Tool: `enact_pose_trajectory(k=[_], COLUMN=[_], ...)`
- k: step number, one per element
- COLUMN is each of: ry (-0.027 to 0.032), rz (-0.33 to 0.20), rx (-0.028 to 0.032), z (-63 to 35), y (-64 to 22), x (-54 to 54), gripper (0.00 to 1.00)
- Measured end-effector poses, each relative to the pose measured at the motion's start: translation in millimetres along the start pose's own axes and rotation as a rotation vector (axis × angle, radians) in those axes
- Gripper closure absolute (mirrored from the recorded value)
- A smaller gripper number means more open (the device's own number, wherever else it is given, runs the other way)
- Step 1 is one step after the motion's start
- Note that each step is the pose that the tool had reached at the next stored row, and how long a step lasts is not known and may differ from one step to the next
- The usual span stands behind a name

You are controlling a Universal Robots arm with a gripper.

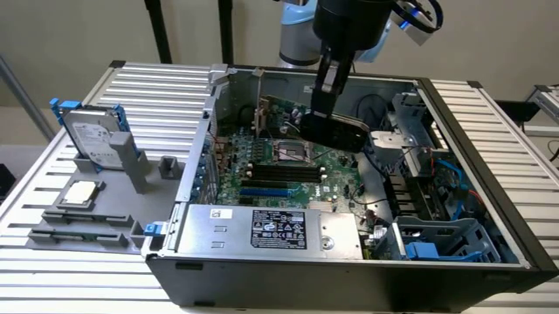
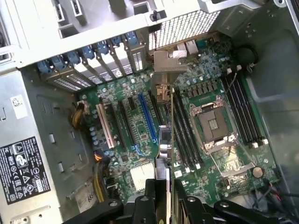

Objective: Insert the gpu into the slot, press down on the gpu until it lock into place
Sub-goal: 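Insert the gpu into the slot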

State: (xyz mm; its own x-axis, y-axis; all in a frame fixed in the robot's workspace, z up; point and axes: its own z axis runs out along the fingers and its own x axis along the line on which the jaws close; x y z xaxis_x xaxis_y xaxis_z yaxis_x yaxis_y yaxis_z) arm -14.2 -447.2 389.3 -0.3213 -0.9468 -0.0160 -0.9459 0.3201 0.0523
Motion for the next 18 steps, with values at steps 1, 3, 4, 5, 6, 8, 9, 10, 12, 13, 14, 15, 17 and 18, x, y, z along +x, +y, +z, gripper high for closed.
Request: enact_pose_trajectory(k=[1, 3, 4, 5, 6, 8, 9, 10, 12, 13, 14, 15, 17, 18], ry=[-0.0034, -0.0096, -0.0126, -0.015, -0.0169, -0.0197, -0.0206, -0.0216, -0.0231, -0.0241, -0.0252, -0.0262, -0.0267, -0.0266], rz=[-0.018, -0.052, -0.07, -0.088, -0.105, -0.14, -0.155, -0.172, -0.204, -0.219, -0.229, -0.236, -0.245, -0.248], rx=[-0.0016, -0.0046, -0.006, -0.0073, -0.0085, -0.0107, -0.0117, -0.0127, -0.0145, -0.0154, -0.0161, -0.0167, -0.0171, -0.0173], z=[0.6, 1.9, 2.6, 3.4, 4.3, 6.1, 7.1, 8.2, 10.3, 11.5, 13.1, 15.2, 19.0, 20.9], y=[0.0, 0.0, 0.0, 0.0, 0.1, 0.2, 0.3, 0.4, 0.8, 1.1, 2.1, 3.8, 8.6, 11.2], x=[0.0, 0.1, 0.1, 0.2, 0.2, 0.3, 0.3, 0.4, 0.6, 0.8, 1.2, 1.8, 3.6, 4.5], gripper=[0.73, 0.73, 0.73, 0.73, 0.73, 0.73, 0.73, 0.73, 0.73, 0.73, 0.73, 0.73, 0.73, 0.73])
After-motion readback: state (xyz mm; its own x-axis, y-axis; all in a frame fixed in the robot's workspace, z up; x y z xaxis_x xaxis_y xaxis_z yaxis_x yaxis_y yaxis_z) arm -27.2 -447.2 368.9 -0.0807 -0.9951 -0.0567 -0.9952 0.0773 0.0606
